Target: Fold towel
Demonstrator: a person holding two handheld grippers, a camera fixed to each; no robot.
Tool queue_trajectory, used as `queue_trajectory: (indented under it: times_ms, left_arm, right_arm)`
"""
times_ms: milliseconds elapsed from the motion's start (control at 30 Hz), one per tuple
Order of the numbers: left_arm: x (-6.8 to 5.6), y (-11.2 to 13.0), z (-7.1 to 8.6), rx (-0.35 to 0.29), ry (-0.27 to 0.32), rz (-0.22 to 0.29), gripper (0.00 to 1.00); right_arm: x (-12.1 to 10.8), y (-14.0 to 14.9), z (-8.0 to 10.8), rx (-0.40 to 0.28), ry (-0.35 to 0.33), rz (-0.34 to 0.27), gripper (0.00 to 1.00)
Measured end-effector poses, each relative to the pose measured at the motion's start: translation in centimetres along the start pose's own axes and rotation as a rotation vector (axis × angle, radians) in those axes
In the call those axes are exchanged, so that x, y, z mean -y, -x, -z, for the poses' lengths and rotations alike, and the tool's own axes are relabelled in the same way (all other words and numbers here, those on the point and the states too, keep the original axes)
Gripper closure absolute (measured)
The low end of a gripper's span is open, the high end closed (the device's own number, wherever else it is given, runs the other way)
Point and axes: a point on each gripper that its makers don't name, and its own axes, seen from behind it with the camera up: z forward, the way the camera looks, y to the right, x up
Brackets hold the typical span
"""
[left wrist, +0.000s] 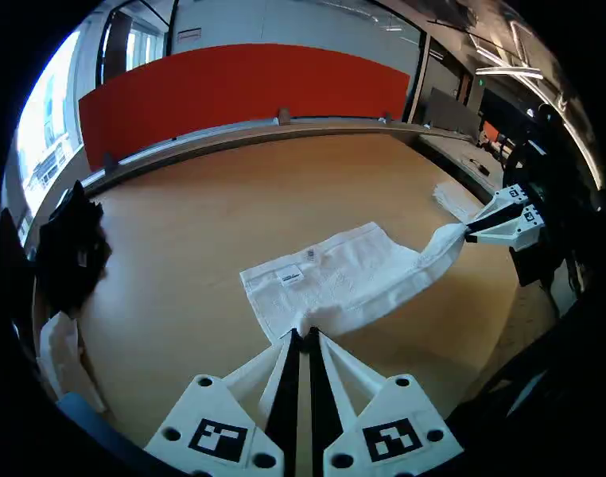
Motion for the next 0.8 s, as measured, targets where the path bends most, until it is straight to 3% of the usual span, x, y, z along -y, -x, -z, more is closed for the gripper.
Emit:
queue_trajectory:
  times_ms: [400, 800]
  left_arm:
    - [1.5, -1.2, -3.1, 0.001, -0.02, 0.003, 0.92]
    - [3.0, -0.7, -6.3, 0.034, -0.04, 0.008, 0.92]
  right_arm:
    - [-2.9, 0.4, -3.1, 0.044, 0.011, -0.028, 0.9]
    - [-4.6, 1.5, -6.1, 0.101, 0.003, -0.029, 0.9]
